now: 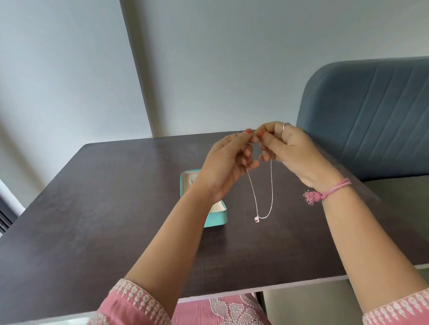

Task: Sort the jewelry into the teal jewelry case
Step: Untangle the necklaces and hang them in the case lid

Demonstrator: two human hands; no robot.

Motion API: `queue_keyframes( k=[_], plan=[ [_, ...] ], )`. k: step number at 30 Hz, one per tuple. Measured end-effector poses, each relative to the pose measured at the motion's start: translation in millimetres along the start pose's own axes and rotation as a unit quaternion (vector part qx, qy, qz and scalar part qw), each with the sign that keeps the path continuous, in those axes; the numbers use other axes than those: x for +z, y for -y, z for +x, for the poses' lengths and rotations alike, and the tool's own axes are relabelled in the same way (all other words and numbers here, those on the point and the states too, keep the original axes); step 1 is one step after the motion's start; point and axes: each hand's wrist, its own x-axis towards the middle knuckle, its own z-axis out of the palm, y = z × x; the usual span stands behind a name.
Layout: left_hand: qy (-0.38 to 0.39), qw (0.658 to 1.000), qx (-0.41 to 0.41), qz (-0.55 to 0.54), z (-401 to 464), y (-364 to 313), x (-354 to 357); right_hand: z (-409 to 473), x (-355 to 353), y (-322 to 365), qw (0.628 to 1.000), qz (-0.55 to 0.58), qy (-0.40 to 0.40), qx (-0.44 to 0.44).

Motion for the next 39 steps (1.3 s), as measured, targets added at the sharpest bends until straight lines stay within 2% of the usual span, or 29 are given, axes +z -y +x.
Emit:
queue_keyframes(
  k=[5,9,13,16,20,24,28,33,39],
  plan=[
    [-0.029,0.994,0.017,-0.1,2,-5,-6,-18,17,-18,0.999,0.036,-0.034,-0.001],
    [-0.047,0.99,0.036,-0.127,2,-4,-8,-28,23,-29,0.998,0.0,-0.065,-0.027],
    [-0.064,0.987,0.06,-0.136,2,-2,-7,-39,25,-36,0.989,-0.107,-0.061,-0.08],
    [-0.071,0.986,0.079,-0.126,2,1,-5,-44,24,-35,0.964,-0.219,-0.052,-0.144],
    [-0.082,0.991,0.087,-0.062,0,4,-4,-48,22,-17,0.941,-0.299,0.008,-0.159],
    [-0.05,0.996,0.079,0.009,-4,8,-5,-47,18,9,0.961,-0.249,0.047,-0.112],
    [-0.01,0.995,0.063,0.073,-7,10,-7,-36,11,24,0.988,-0.138,0.043,-0.052],
    [0.033,0.982,0.083,0.168,-12,2,-6,-23,4,32,0.998,-0.066,0.002,-0.018],
    [0.043,0.992,0.066,0.102,-13,-1,-4,-16,3,32,0.998,-0.035,-0.052,-0.016]
  ],
)
